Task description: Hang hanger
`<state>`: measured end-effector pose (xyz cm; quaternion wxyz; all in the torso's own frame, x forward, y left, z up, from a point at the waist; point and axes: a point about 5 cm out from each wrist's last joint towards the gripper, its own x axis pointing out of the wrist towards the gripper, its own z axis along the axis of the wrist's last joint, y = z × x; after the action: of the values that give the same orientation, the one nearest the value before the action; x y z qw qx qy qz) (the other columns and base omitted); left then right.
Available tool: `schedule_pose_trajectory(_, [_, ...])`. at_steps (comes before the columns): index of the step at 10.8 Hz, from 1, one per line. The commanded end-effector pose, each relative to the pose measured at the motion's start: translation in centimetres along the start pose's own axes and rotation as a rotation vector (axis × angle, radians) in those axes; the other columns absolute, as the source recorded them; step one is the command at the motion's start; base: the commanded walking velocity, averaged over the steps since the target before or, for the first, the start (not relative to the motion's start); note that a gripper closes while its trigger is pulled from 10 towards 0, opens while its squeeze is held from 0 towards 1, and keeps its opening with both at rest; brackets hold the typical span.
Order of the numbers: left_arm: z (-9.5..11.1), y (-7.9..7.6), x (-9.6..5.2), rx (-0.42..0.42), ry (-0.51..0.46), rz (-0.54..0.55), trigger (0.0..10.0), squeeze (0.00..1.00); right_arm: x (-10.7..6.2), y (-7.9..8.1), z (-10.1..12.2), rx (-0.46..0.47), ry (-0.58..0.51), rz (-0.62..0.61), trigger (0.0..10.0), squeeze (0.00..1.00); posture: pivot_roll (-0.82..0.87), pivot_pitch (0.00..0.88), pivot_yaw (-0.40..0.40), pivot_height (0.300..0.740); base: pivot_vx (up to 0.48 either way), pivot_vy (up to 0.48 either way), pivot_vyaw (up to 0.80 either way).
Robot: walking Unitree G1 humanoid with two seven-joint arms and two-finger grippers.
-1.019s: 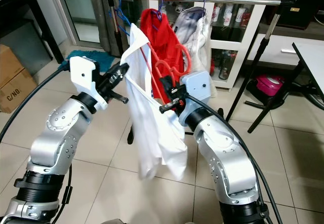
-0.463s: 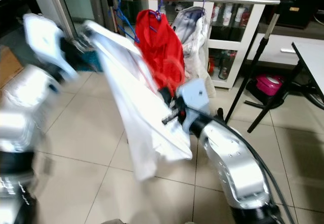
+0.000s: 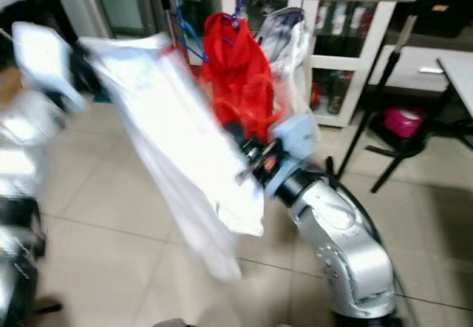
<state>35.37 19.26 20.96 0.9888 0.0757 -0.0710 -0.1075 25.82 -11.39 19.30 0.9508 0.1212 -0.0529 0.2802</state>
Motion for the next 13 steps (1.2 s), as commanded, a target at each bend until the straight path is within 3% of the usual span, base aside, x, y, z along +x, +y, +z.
schedule_pose_trajectory(1, [0.0,-2.7,-0.6,-0.053,-0.007,-0.152,0.0,0.00,0.6,-1.0,1.1,0.011,-0.054,-0.116,0.0,0.00,-0.07,0.000,0.112,0.740,0.000,0.000,0.00])
schedule_pose_trajectory(2, [-0.1,-3.9,-1.0,-0.077,-0.008,-0.216,0.0,0.00,0.9,-1.1,1.1,0.015,-0.061,-0.144,0.0,0.00,-0.07,0.000,0.112,0.740,0.000,0.000,0.00])
schedule_pose_trajectory(3, [-0.7,-6.0,-2.0,-0.087,0.019,-0.278,0.0,0.00,1.4,-0.5,1.4,0.015,-0.083,-0.089,0.0,0.00,-0.06,0.000,0.106,0.740,0.000,0.000,0.00])
schedule_pose_trajectory(5, [-1.8,-6.6,-2.8,-0.100,0.060,-0.243,0.0,0.00,1.5,0.2,1.1,0.027,-0.063,-0.012,0.0,0.00,-0.06,0.000,0.103,0.740,0.000,0.000,0.00])
schedule_pose_trajectory(6, [-1.8,-5.6,-3.0,-0.088,0.051,-0.175,0.0,0.00,1.2,0.4,0.4,-0.051,0.029,0.040,0.0,0.00,-0.06,0.000,0.101,0.740,0.000,0.000,0.00])
schedule_pose_trajectory(7, [-0.5,-3.6,-2.7,-0.044,0.012,-0.105,0.0,0.00,0.8,0.1,-0.7,-0.154,0.144,0.064,0.0,0.00,-0.04,0.000,0.086,0.740,0.000,0.000,0.00])
schedule_pose_trajectory(10, [2.5,0.6,-2.7,0.146,0.004,-0.093,0.0,0.00,0.1,-0.6,-2.0,-0.310,0.330,0.175,0.0,0.00,-0.04,0.000,0.075,0.740,0.000,0.000,0.00])
schedule_pose_trajectory(13, [3.4,4.9,-2.8,0.244,0.041,0.017,0.0,0.00,-1.3,-0.8,-1.9,-0.355,0.356,0.294,0.0,0.00,-0.05,0.000,0.100,0.740,0.000,0.000,0.00])
